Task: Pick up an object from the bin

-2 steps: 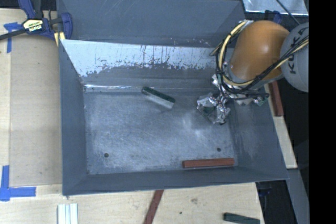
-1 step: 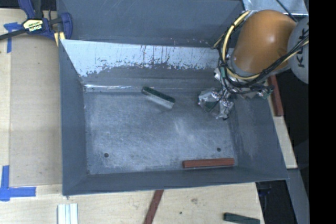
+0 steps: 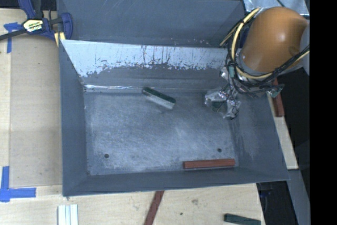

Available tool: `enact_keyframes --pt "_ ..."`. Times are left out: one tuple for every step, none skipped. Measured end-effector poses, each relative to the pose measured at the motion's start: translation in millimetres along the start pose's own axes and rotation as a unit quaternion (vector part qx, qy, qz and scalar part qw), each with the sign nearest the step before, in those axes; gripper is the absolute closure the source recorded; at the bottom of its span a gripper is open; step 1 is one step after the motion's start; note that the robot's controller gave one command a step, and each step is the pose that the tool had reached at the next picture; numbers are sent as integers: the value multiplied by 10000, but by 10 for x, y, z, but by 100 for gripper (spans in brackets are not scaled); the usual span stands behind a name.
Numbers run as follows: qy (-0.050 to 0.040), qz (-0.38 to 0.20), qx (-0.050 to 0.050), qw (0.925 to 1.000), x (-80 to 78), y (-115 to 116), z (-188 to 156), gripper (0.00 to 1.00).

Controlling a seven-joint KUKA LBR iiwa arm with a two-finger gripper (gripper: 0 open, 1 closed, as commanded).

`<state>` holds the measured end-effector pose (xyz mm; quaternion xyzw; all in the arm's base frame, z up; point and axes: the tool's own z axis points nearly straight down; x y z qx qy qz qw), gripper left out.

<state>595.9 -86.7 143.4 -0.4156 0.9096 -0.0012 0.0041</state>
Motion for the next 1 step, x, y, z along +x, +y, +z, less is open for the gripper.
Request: enact_keyframes --pt "8 -161 -5 9999 130 94 -1514 100"
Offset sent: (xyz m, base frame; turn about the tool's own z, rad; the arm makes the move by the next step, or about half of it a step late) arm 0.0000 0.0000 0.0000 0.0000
